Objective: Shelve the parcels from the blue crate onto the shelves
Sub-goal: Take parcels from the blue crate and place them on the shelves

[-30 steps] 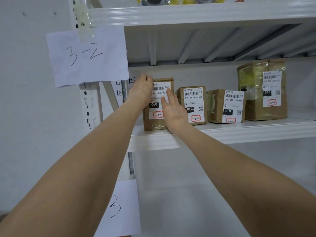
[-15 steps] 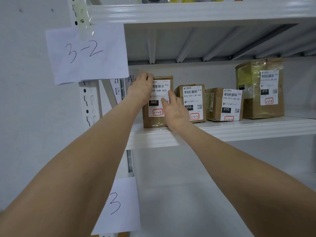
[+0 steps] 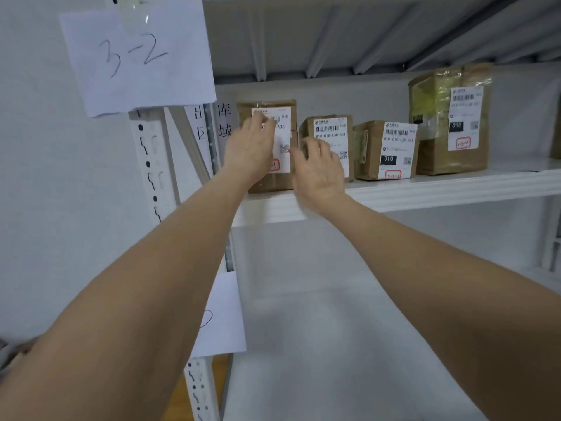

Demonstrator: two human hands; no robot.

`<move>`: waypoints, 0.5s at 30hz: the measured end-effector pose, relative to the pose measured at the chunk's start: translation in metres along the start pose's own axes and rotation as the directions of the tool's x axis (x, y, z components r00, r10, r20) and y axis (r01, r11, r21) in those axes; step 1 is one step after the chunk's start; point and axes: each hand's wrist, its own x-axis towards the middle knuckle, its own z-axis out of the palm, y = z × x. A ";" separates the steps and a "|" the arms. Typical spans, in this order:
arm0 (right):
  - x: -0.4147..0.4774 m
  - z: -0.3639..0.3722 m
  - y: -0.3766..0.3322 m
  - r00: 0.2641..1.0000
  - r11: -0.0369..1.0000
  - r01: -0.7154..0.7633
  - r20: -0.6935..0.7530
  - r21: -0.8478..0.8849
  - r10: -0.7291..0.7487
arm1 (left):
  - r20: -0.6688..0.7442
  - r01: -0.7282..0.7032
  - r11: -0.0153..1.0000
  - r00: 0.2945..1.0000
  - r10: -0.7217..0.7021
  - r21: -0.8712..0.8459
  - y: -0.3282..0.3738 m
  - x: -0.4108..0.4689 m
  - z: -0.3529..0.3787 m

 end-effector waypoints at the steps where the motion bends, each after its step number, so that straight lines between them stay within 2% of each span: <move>1: -0.008 -0.002 0.005 1.000 1.000 0.003 -0.013 0.003 -0.003 | 0.003 -0.004 1.000 1.000 0.004 -0.009 0.007 -0.006 0.000; 5: -0.050 -0.017 0.030 1.000 0.999 0.003 -0.024 0.042 -0.002 | -0.063 -0.053 0.995 0.997 0.048 -0.089 0.049 -0.034 -0.006; 10: -0.130 -0.028 0.087 0.995 0.999 -0.030 0.095 0.035 0.026 | -0.091 -0.175 0.969 0.983 0.161 -0.174 0.124 -0.088 0.002; 15: -0.224 -0.027 0.149 0.951 0.994 -0.108 0.292 0.002 0.103 | 0.188 -0.134 0.955 0.964 0.187 -0.265 0.218 -0.153 0.028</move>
